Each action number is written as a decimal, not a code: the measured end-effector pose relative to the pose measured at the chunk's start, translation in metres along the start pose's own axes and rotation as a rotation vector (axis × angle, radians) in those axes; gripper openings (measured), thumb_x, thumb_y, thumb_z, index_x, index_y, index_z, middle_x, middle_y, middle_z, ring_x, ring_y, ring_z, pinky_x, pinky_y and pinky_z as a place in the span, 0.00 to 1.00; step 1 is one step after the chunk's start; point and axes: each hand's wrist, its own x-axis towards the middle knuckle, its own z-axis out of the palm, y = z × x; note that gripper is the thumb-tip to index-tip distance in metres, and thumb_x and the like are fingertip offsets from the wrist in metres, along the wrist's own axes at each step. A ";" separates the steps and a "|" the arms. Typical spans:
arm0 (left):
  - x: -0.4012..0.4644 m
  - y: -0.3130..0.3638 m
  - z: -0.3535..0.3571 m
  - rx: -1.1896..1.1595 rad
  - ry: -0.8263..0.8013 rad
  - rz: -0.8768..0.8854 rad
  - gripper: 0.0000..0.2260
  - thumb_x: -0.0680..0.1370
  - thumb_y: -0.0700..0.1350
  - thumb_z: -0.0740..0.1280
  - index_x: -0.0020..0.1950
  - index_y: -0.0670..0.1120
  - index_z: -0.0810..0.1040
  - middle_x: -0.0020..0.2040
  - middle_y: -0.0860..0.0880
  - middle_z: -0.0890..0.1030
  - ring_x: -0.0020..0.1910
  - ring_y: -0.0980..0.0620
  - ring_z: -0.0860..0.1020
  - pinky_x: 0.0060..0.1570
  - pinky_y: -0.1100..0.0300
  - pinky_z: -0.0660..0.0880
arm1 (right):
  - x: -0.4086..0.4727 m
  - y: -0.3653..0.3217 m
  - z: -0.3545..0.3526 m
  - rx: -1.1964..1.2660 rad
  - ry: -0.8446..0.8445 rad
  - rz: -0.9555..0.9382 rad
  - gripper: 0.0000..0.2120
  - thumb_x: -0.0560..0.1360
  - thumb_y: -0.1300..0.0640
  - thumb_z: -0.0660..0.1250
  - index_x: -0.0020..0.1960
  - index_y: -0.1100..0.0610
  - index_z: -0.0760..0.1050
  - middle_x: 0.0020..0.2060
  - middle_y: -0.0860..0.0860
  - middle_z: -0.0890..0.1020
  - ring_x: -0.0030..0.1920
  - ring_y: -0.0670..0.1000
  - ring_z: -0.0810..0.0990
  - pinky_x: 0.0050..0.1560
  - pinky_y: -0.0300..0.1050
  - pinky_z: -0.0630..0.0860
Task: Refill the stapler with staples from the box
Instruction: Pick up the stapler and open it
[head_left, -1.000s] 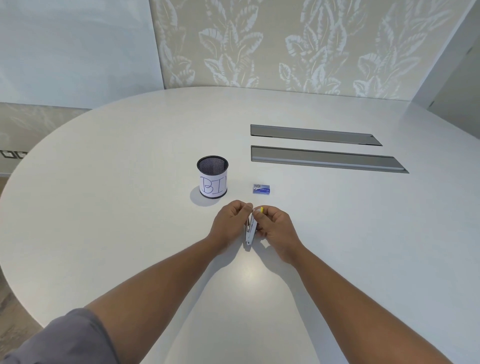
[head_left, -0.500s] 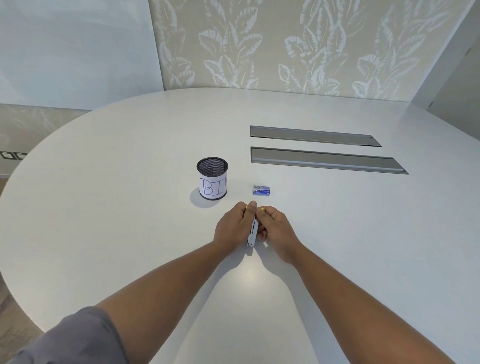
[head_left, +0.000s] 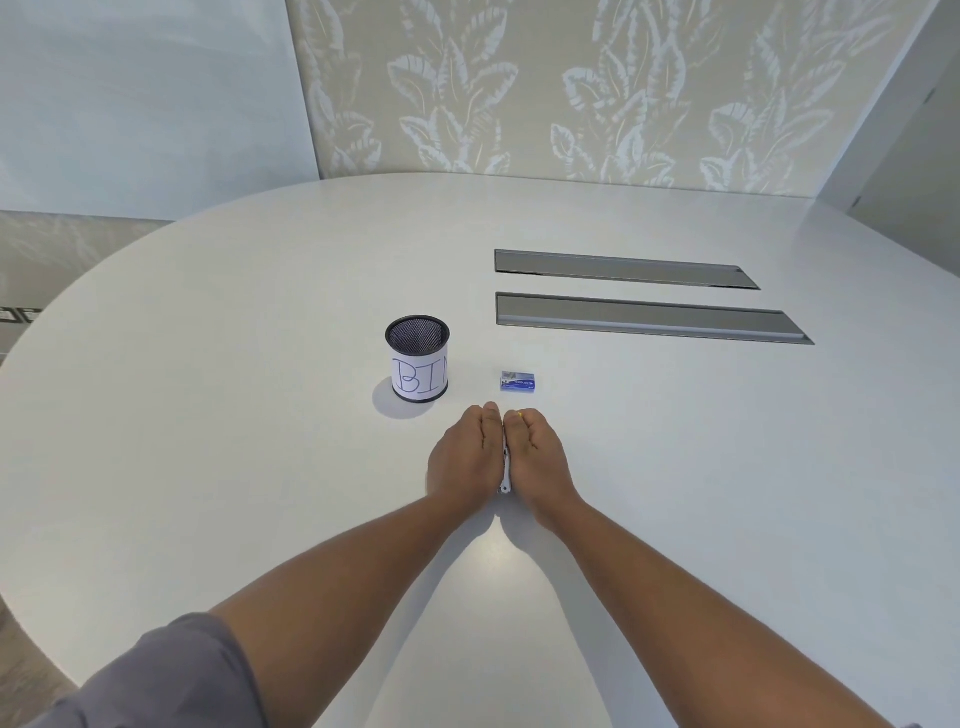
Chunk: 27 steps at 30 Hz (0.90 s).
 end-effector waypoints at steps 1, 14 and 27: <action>0.000 0.000 0.001 0.006 0.006 -0.001 0.24 0.77 0.65 0.43 0.38 0.51 0.67 0.34 0.53 0.77 0.36 0.55 0.76 0.35 0.54 0.66 | 0.000 0.000 0.002 -0.022 0.027 -0.014 0.16 0.81 0.44 0.56 0.43 0.53 0.71 0.35 0.48 0.79 0.35 0.44 0.76 0.42 0.50 0.76; -0.004 0.003 -0.002 0.010 0.004 -0.004 0.23 0.75 0.65 0.41 0.37 0.50 0.65 0.34 0.51 0.75 0.34 0.52 0.74 0.31 0.54 0.63 | -0.006 0.003 0.013 -0.146 0.192 -0.104 0.18 0.76 0.38 0.50 0.39 0.50 0.65 0.30 0.45 0.76 0.33 0.48 0.73 0.38 0.54 0.74; -0.006 0.004 -0.005 0.023 -0.009 -0.023 0.19 0.78 0.60 0.46 0.36 0.50 0.63 0.33 0.50 0.75 0.32 0.51 0.72 0.32 0.53 0.64 | -0.009 0.003 0.013 -0.181 0.194 -0.110 0.15 0.79 0.41 0.52 0.39 0.50 0.64 0.30 0.45 0.76 0.32 0.47 0.72 0.34 0.50 0.71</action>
